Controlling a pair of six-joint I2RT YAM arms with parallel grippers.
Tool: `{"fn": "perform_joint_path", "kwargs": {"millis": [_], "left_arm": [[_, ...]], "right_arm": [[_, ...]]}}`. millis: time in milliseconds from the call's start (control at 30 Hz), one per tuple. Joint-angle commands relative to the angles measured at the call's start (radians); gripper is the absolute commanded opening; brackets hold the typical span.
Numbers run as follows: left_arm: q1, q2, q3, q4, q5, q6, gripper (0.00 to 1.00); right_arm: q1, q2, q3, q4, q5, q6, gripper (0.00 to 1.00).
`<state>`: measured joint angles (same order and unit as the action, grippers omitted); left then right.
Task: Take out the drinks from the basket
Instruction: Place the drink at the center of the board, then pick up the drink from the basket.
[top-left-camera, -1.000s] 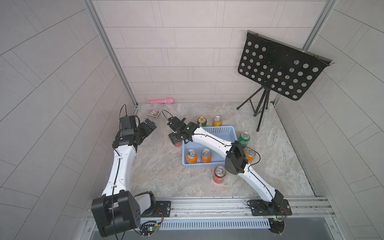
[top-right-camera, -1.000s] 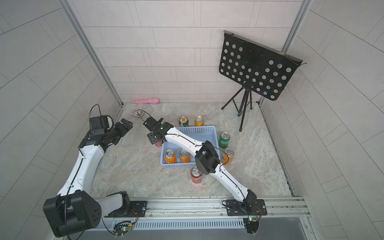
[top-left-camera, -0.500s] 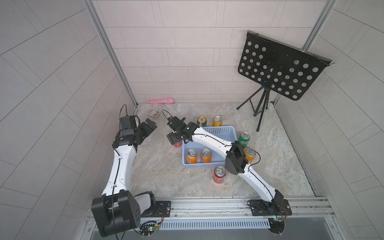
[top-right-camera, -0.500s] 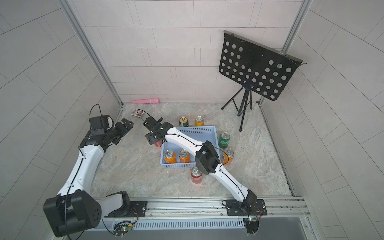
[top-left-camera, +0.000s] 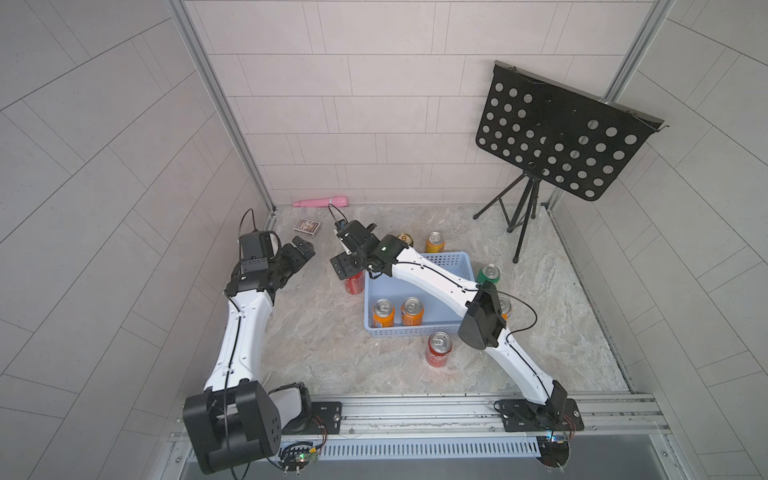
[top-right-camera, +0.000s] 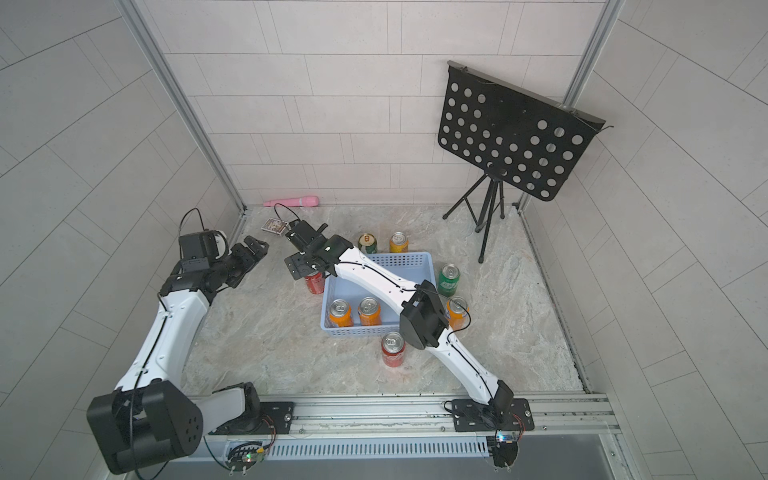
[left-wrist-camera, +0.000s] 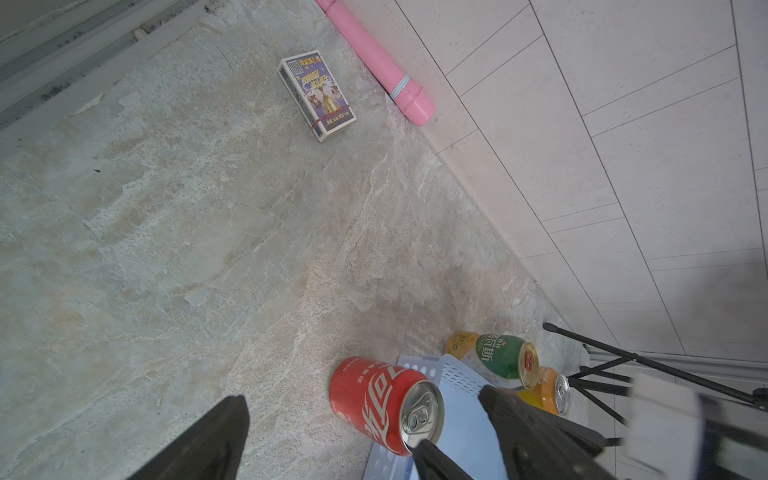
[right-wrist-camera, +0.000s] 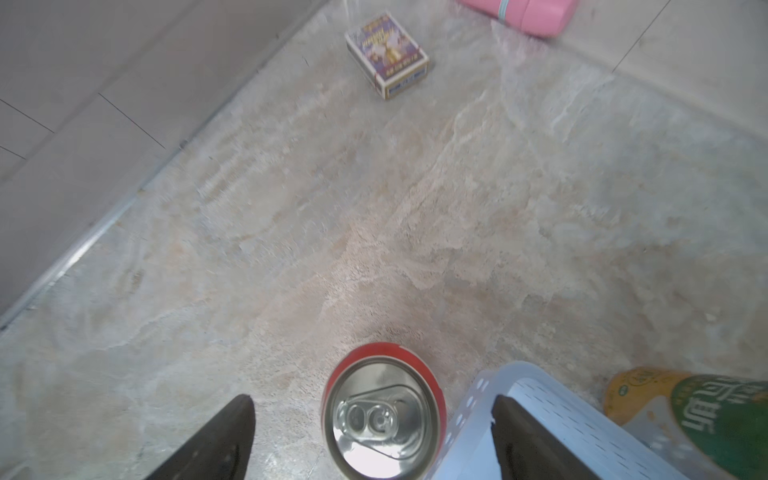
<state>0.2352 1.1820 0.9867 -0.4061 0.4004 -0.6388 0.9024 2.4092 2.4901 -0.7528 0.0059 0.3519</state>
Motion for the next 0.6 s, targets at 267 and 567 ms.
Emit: {"fn": "perform_joint_path", "kwargs": {"millis": [267, 567], "left_arm": [[0.005, -0.020, -0.023, 0.032, 0.016, 0.022, 1.00], [-0.004, -0.032, -0.023, 0.042, 0.038, 0.038, 1.00]], "right_arm": [[-0.002, -0.300, -0.221, 0.096, -0.023, -0.023, 0.93], [-0.012, -0.622, -0.654, 0.196, 0.046, -0.069, 0.94]]}}
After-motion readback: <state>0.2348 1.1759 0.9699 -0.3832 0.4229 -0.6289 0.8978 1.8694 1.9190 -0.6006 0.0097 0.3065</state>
